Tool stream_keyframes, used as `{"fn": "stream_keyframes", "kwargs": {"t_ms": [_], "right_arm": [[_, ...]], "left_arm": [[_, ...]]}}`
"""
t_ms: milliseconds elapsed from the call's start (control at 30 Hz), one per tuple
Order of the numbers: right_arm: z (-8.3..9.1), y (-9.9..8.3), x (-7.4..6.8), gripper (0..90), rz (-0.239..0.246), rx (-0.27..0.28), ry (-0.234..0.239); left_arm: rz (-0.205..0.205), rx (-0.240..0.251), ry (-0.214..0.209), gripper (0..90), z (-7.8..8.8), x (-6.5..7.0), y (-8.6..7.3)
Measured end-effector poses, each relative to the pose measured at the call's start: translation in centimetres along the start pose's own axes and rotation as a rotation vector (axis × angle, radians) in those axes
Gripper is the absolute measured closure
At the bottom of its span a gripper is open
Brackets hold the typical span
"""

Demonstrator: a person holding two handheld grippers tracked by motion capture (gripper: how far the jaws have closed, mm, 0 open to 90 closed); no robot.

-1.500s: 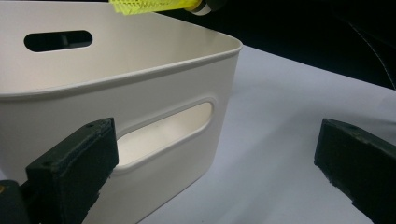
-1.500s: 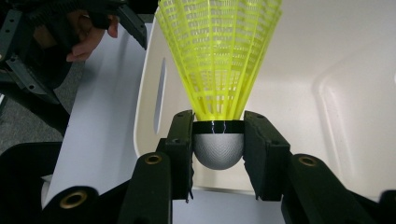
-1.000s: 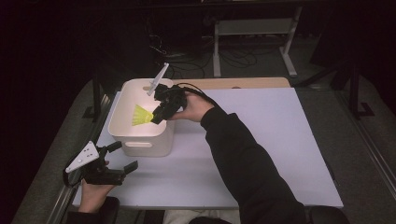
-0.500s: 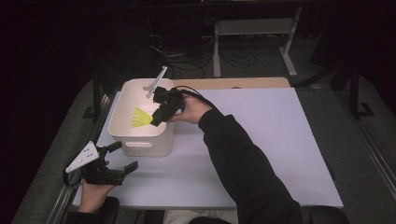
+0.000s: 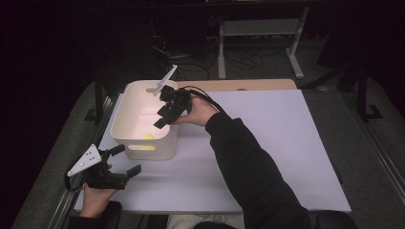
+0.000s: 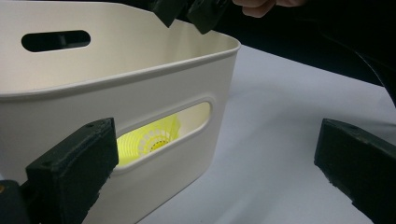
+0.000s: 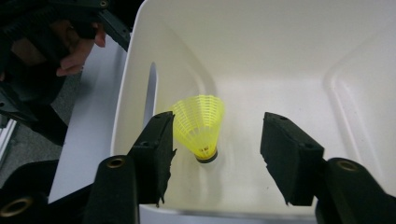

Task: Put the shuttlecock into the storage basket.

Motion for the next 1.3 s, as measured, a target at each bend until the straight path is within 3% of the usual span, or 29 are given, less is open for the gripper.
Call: {"fn": "stream_keyframes", "kwargs": {"t_ms": [367, 567, 700, 1033, 1300], "right_arm": [[1.4, -0.6, -0.5, 14.6, -0.035, 0.047, -0.049], [2.4, -0.9, -0.9, 11.8, -0.022, 0.059, -0.067], [3.2, -1.2, -1.1, 0.1, -0.027, 0.077, -0.105], [4.5, -2.3, -1.6, 0.0, -0.033, 0.096, -0.151], [5.3, -3.1, -2.3, 0.0, -0.035, 0.117, -0.161]], "left_arm": [[0.001, 0.0, 0.001, 0.0, 0.0, 0.0, 0.0], [0.002, 0.0, 0.001, 0.0, 0.0, 0.0, 0.0], [0.004, -0.002, 0.002, 0.0, 0.0, 0.0, 0.0], [0.008, -0.002, 0.005, 0.0, -0.1, 0.0, 0.0], [0.012, 0.0, 0.005, 0.0, 0.0, 0.0, 0.0]]}}
Point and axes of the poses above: each handheld gripper's, and its own axes: z roughly backward along the jaws, y roughly out of its top, x roughly to its right, the point moved 4 cm from there along -z, roughly forward along the jaws, and after that the axes turned 11 degrees about y, right-handed, at the moved point
